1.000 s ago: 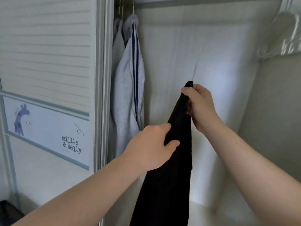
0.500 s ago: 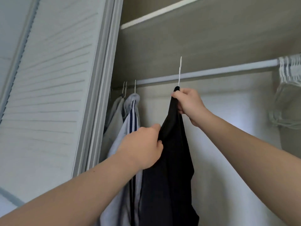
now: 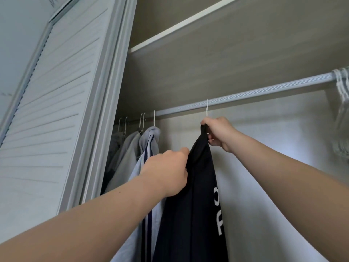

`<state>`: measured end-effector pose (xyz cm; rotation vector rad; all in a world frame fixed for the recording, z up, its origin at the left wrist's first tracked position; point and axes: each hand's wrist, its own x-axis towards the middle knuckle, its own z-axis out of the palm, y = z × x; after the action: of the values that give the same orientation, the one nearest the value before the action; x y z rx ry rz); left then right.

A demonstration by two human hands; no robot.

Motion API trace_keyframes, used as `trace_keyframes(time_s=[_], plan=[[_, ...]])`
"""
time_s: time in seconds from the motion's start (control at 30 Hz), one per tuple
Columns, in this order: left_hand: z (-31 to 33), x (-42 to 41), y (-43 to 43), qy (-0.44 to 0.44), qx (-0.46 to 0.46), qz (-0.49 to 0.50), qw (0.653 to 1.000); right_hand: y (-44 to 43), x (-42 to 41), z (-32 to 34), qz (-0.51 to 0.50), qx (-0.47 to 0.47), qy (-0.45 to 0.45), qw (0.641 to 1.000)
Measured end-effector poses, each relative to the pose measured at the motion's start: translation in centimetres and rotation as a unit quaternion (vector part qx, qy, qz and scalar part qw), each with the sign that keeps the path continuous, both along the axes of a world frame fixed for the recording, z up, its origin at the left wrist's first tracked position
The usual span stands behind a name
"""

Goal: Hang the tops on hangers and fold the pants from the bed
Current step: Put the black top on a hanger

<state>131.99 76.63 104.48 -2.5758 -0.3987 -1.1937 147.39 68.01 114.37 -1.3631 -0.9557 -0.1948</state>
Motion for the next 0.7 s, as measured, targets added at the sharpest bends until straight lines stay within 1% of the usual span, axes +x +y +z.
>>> trace_keyframes(time_s=[0.13, 0.2, 0.3, 0.4, 0.43, 0.5, 0.57, 0.63, 0.7], plan=[[-0.8, 0.2, 0.4, 0.009, 0.012, -0.001, 1.0, -0.2, -0.3, -0.7, -0.014, -0.023, -0.008, 1.0], [-1.4, 0.2, 0.6, 0.01, 0.013, -0.002, 1.0, -0.4, -0.7, -1.0, -0.03, -0.049, -0.019, 0.998], [-2.2, 0.0, 1.0, 0.022, 0.012, 0.003, 1.0, -0.9, -1.7, -1.7, -0.046, -0.137, -0.058, 0.988], [-3.0, -0.5, 1.2, 0.049, 0.016, 0.012, 0.999, -0.5, -2.9, -2.3, -0.108, -0.23, -0.14, 0.957], [-3.2, -0.7, 1.3, 0.058, 0.019, 0.014, 0.998, -0.2, -3.4, -2.3, -0.128, -0.241, -0.162, 0.948], [-3.5, -1.0, 1.4, 0.07, 0.026, 0.022, 0.997, 0.6, -4.1, -2.4, -0.135, -0.236, -0.175, 0.946], [-3.6, -1.5, 1.5, 0.072, 0.024, 0.037, 0.996, 1.4, -4.6, -2.3, -0.105, -0.233, -0.164, 0.953], [-3.6, -2.0, 1.7, 0.073, 0.019, 0.052, 0.996, 2.0, -4.9, -2.1, -0.085, -0.251, -0.157, 0.951], [-3.5, -2.7, 2.0, 0.073, 0.011, 0.068, 0.995, 3.0, -5.1, -2.0, -0.07, -0.25, -0.157, 0.953]])
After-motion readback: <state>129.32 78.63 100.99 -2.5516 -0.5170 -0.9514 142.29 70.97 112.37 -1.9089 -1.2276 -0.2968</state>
